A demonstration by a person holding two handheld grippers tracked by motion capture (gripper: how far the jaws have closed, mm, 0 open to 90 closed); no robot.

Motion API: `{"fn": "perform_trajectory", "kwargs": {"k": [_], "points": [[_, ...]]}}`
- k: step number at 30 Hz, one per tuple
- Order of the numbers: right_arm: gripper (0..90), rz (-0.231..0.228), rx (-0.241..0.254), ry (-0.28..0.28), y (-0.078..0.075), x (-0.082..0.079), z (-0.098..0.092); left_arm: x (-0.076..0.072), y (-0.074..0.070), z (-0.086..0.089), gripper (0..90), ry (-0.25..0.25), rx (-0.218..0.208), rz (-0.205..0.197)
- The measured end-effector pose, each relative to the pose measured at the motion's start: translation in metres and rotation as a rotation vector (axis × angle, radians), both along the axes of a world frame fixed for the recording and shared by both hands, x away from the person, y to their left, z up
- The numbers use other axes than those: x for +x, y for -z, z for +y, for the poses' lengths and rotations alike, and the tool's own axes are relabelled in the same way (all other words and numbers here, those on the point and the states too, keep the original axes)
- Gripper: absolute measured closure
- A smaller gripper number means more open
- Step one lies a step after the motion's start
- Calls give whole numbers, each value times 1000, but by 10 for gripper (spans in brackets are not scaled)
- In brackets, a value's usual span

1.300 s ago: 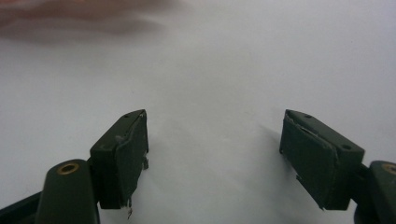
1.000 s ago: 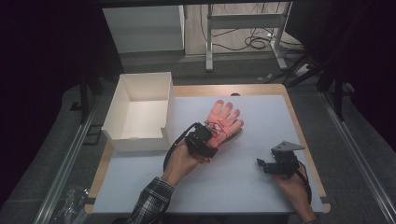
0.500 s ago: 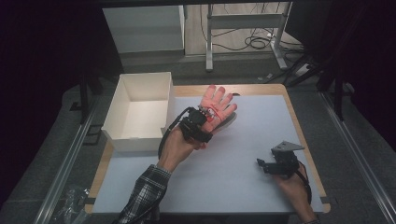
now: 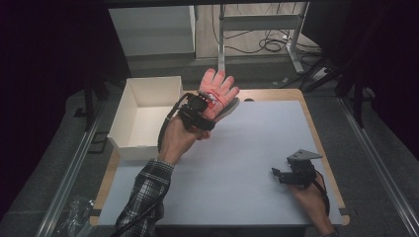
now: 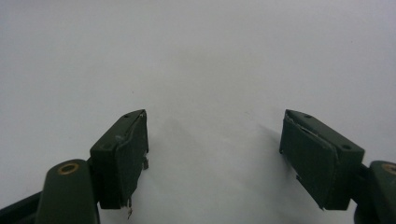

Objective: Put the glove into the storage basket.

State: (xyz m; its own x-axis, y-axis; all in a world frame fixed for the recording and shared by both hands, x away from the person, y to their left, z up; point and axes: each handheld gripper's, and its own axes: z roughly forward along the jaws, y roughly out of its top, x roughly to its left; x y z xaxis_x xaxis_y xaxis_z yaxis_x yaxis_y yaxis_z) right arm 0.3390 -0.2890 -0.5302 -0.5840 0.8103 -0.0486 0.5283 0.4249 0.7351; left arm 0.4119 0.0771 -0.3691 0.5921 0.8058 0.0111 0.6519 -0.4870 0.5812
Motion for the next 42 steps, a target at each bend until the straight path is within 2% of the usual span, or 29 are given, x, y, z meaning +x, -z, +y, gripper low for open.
{"fn": "perform_trajectory", "kwargs": {"k": [4, 10, 18, 26, 34, 42], "points": [[239, 0, 0, 0, 0, 0, 0, 6, -12, 13, 422, -43, 1, -10], [239, -2, 0, -1, 0, 0, 0, 12, -25, 38, 421, -126, -19, -31], [239, -2, 0, -1, 0, 0, 0, 19, -26, 74, 420, -240, -21, -43], [239, -2, -1, 0, 0, 0, 0, 24, -14, 110, 418, -349, -30, -26], [239, -2, -1, 0, 0, 0, 0, 29, 5, 135, 414, -428, -32, -5], [239, -2, -1, 0, 0, 0, 0, 36, 30, 144, 409, -449, -23, 11]]}}
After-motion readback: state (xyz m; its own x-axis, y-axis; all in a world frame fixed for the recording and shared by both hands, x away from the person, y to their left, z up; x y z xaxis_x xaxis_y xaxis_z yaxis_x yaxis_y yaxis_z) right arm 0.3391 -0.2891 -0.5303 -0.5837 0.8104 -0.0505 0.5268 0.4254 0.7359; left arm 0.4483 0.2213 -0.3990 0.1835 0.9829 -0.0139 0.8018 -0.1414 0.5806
